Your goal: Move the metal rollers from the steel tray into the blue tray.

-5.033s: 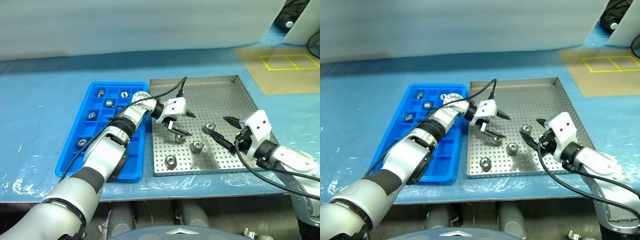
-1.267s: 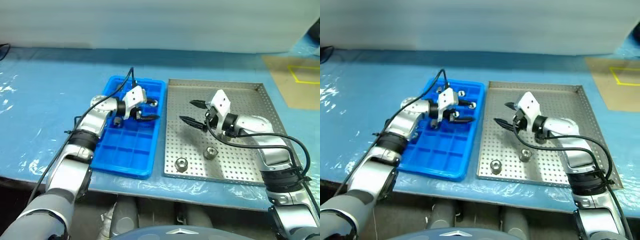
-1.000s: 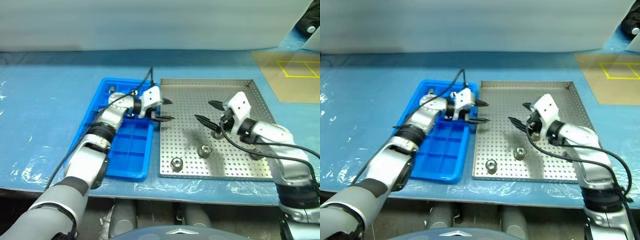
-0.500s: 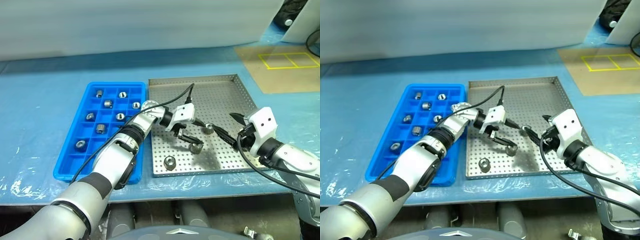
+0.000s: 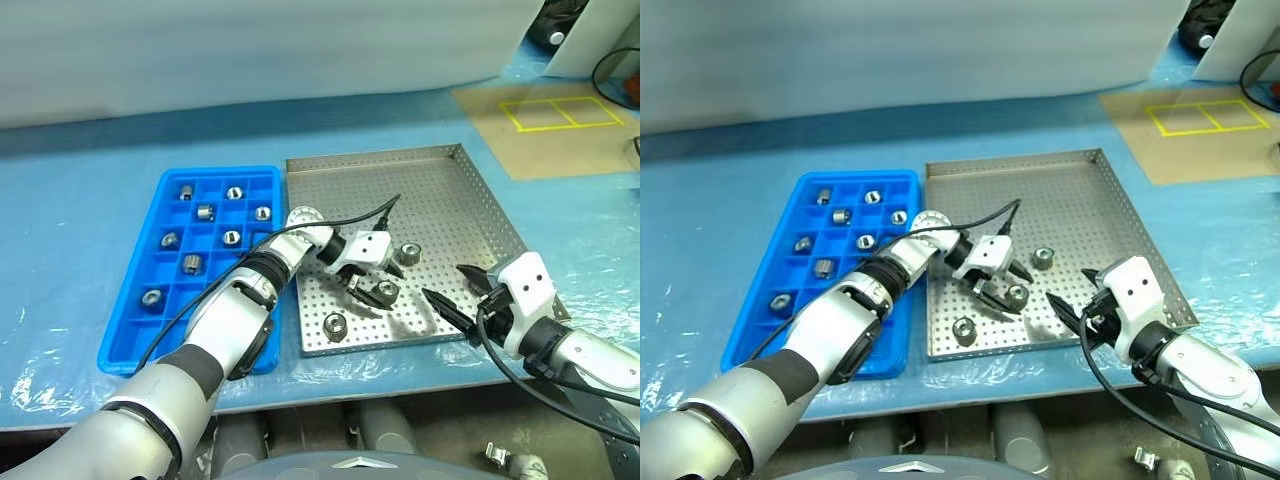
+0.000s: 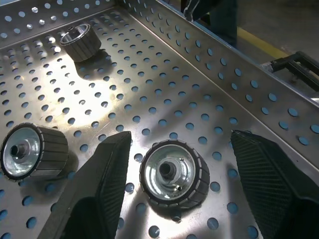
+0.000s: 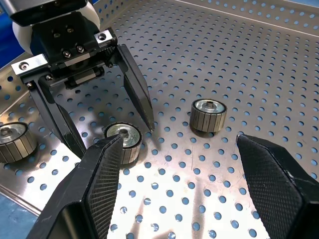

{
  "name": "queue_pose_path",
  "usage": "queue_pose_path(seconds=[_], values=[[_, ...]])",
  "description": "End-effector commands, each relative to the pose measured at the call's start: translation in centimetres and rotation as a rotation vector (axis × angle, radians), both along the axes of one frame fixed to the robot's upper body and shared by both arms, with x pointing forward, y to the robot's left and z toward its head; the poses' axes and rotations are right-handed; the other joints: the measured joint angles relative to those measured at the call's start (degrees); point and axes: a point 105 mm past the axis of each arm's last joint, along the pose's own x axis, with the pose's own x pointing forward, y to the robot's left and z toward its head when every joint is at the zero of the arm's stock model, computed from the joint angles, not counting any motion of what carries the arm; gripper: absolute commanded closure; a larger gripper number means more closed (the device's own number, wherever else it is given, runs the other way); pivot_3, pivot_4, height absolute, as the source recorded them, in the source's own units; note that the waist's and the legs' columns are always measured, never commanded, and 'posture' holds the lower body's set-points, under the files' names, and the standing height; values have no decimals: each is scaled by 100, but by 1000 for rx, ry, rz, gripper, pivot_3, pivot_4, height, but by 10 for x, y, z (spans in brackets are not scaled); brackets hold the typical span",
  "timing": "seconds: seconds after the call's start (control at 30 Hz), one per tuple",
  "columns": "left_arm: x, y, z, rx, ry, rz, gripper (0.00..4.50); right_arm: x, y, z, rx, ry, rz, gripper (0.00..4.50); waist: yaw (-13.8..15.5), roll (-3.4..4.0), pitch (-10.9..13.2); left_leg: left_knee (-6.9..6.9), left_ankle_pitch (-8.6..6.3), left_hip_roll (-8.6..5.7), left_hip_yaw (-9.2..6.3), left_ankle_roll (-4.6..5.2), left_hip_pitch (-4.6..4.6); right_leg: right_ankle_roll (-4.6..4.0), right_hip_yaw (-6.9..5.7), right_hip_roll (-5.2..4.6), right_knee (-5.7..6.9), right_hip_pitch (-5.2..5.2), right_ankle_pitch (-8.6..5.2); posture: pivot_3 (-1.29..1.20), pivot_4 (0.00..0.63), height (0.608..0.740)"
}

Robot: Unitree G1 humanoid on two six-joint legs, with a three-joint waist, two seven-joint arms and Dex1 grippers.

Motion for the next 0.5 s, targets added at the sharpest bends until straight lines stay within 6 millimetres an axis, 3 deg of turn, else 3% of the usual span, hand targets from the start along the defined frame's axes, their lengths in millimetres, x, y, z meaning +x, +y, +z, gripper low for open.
queue_pose_path(seconds=[0.03,0.33,0.43,0.5], values=[[-3,-8,-4,7,-34,-3,1171,-1,5,8,-5,-48,3,780,-20,0,0,2,-1,0,0,0,0,0,-2,-1,0,2,0,-727,150,740],[4,-8,-33,108,-90,116,1171,6,-4,13,-13,-81,-46,780,-224,1,-1,16,-10,-5,-10,0,0,5,-11,-6,-1,18,-1,-720,150,740],[3,-4,-34,120,-86,89,1756,7,-2,13,-11,-86,-45,780,-266,1,-1,19,-14,-12,-19,2,20,10,-23,-15,-10,52,-5,-718,150,740],[7,-3,-35,121,-114,116,2419,7,-1,13,-10,-86,-45,780,-295,1,-1,21,-16,-23,-20,5,24,19,-23,-26,-11,57,-10,-717,150,740]])
